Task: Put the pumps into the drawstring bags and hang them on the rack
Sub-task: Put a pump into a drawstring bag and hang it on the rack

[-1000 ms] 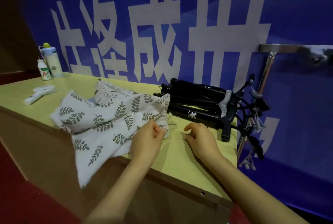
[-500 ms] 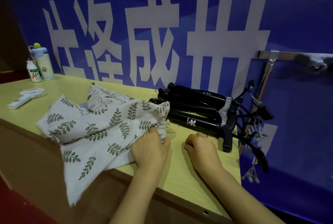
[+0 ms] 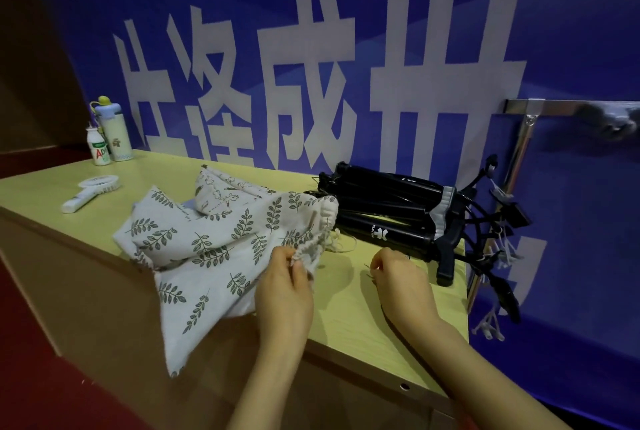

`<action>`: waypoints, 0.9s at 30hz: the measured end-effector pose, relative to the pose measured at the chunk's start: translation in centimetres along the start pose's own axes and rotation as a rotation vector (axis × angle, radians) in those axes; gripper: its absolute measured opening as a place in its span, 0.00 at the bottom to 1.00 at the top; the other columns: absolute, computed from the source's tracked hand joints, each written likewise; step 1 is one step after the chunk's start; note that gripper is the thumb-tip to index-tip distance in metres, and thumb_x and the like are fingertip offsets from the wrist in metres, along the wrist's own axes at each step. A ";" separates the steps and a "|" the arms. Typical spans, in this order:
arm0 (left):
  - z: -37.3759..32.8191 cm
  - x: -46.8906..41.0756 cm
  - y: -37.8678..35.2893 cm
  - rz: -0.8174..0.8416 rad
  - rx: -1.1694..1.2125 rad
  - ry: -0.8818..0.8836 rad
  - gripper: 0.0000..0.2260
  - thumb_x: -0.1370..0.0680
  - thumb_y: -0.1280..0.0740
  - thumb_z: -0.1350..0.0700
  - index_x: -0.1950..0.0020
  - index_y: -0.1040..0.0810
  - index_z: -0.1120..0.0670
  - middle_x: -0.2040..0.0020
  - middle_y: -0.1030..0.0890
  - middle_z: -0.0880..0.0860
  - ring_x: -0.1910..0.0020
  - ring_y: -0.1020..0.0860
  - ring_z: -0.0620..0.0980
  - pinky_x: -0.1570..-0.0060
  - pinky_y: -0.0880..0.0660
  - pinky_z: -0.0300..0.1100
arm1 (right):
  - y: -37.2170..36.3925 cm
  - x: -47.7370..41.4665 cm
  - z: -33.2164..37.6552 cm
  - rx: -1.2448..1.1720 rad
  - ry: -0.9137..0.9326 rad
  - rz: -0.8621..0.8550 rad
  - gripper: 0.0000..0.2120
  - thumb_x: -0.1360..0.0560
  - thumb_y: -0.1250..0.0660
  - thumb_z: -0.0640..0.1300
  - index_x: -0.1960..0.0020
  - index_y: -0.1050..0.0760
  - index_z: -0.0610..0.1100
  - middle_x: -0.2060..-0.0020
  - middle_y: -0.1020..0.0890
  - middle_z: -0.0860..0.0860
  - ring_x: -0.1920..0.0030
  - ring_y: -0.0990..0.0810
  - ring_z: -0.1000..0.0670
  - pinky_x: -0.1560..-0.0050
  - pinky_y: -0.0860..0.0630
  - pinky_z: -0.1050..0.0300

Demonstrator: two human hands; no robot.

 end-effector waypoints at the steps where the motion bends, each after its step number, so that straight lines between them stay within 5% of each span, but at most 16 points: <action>1: 0.1 -0.1 0.4 0.016 0.050 0.030 0.03 0.20 0.41 0.61 0.51 0.29 0.55 0.63 0.23 0.51 0.63 0.23 0.52 0.65 0.27 0.46 | 0.3 0.1 0.1 -0.066 0.001 -0.016 0.09 0.21 0.40 0.40 0.43 0.26 0.44 0.47 0.20 0.47 0.51 0.21 0.47 0.54 0.25 0.55; 4: 0.4 -0.5 1.5 0.036 0.097 0.071 0.06 0.22 0.42 0.61 0.52 0.26 0.55 0.70 0.27 0.50 0.72 0.30 0.51 0.68 0.31 0.48 | 1.4 1.1 1.3 -0.384 -0.029 -0.050 0.10 0.21 0.39 0.42 0.43 0.24 0.46 0.53 0.19 0.50 0.56 0.21 0.53 0.56 0.21 0.57; 7: 0.0 -0.6 2.8 0.032 0.137 0.100 0.08 0.23 0.40 0.59 0.62 0.29 0.56 0.72 0.32 0.52 0.72 0.35 0.52 0.66 0.37 0.46 | 2.7 1.9 4.5 -0.720 -0.009 0.003 0.06 0.22 0.38 0.43 0.53 0.23 0.51 0.61 0.21 0.54 0.60 0.22 0.55 0.63 0.24 0.62; 10: -0.9 -0.5 4.5 0.018 0.165 0.065 0.11 0.23 0.36 0.53 0.58 0.27 0.61 0.67 0.27 0.59 0.68 0.31 0.53 0.65 0.34 0.47 | 4.1 2.0 8.3 -0.839 0.177 0.036 0.07 0.23 0.37 0.42 0.58 0.24 0.50 0.64 0.20 0.52 0.61 0.21 0.54 0.58 0.24 0.58; 13: -2.3 0.0 7.2 -0.067 0.159 0.008 0.15 0.22 0.37 0.53 0.66 0.35 0.57 0.72 0.34 0.52 0.70 0.36 0.51 0.68 0.39 0.45 | 4.2 2.0 11.4 -0.853 0.283 0.081 0.07 0.23 0.37 0.42 0.58 0.23 0.48 0.63 0.21 0.54 0.61 0.23 0.56 0.58 0.27 0.61; 16: -3.8 0.9 10.6 -0.256 0.147 -0.029 0.18 0.22 0.38 0.54 0.69 0.39 0.55 0.76 0.35 0.50 0.73 0.38 0.47 0.69 0.41 0.45 | 3.2 2.7 15.4 -0.930 0.319 0.255 0.09 0.22 0.38 0.41 0.59 0.25 0.49 0.66 0.23 0.55 0.65 0.27 0.59 0.62 0.30 0.64; 21: -5.9 3.3 14.8 -0.517 0.019 -0.106 0.16 0.23 0.39 0.52 0.67 0.34 0.58 0.74 0.33 0.50 0.72 0.34 0.46 0.70 0.37 0.36 | 1.8 6.7 20.8 -1.195 0.321 0.795 0.10 0.21 0.41 0.36 0.55 0.24 0.47 0.73 0.21 0.57 0.74 0.24 0.62 0.73 0.30 0.70; 23: -5.8 3.7 16.2 -0.537 -0.010 -0.137 0.16 0.22 0.39 0.52 0.67 0.35 0.56 0.73 0.33 0.50 0.72 0.33 0.46 0.71 0.37 0.36 | 1.3 7.8 21.6 -1.139 0.375 0.880 0.11 0.21 0.43 0.35 0.56 0.25 0.46 0.75 0.22 0.58 0.76 0.25 0.62 0.75 0.31 0.70; 27: -2.6 2.6 17.7 -0.388 -0.198 -0.087 0.15 0.22 0.39 0.52 0.67 0.35 0.54 0.72 0.31 0.50 0.70 0.32 0.49 0.69 0.38 0.44 | -1.0 7.7 20.5 -0.699 0.432 0.714 0.09 0.23 0.41 0.36 0.58 0.24 0.44 0.60 0.19 0.49 0.58 0.23 0.51 0.55 0.27 0.55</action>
Point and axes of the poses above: each hand's wrist, its own x-axis away from the middle knuckle, its own y-axis out of the back of the hand, z = x × y, the point moved 3 cm from there along -x, towards the middle knuckle
